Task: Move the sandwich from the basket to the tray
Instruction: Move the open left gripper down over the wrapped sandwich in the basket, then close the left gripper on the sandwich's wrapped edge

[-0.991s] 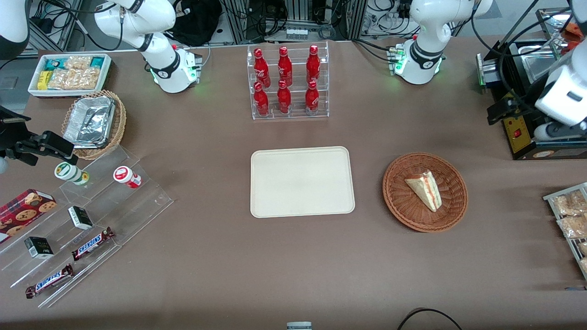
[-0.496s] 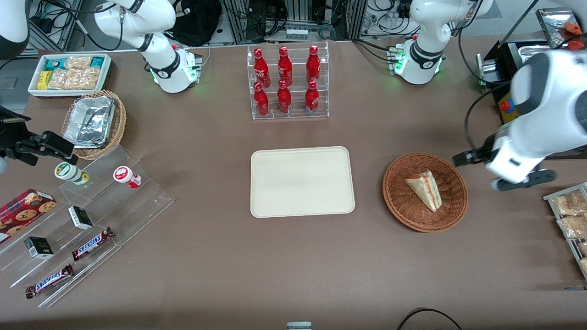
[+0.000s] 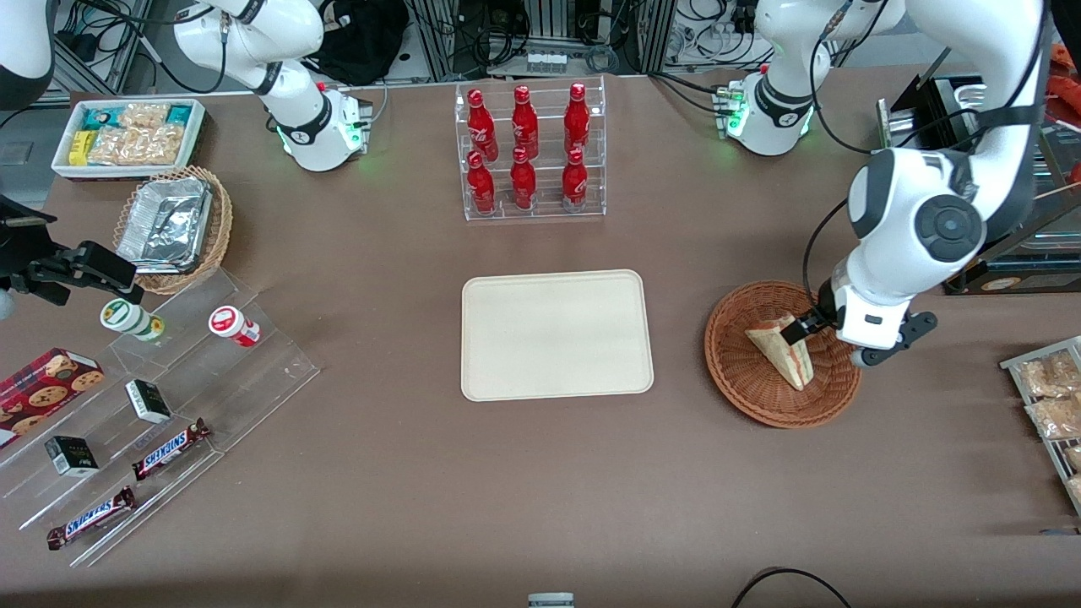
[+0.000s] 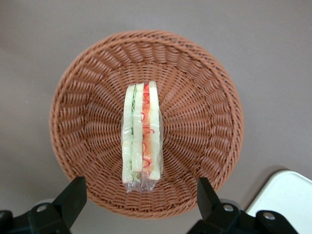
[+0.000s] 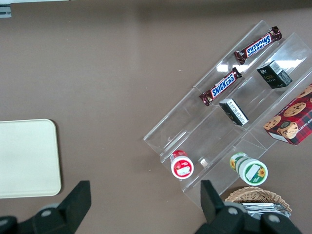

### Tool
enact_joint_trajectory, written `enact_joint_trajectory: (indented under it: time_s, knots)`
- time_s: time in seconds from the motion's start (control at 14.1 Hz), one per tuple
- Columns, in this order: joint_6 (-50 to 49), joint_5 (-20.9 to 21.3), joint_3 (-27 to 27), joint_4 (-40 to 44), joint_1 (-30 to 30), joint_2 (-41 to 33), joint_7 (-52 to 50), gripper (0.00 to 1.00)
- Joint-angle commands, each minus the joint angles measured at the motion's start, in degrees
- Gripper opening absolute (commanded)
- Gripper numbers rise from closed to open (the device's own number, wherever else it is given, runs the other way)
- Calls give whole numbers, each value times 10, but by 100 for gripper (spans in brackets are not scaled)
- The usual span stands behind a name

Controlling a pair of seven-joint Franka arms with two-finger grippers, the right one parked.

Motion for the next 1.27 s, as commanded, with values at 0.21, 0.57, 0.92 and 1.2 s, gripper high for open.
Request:
enact_joint_trajectory:
  time_s: [0.21, 0.57, 0.92, 1.2]
  knots:
    - [75, 3, -1, -61, -2, 25, -26, 100]
    - [104, 3, 0, -60, -2, 59, -25, 87]
    - [102, 2, 0, -38, -1, 61, -23, 8]
    - [-40, 3, -1, 45, -4, 31, -23, 8]
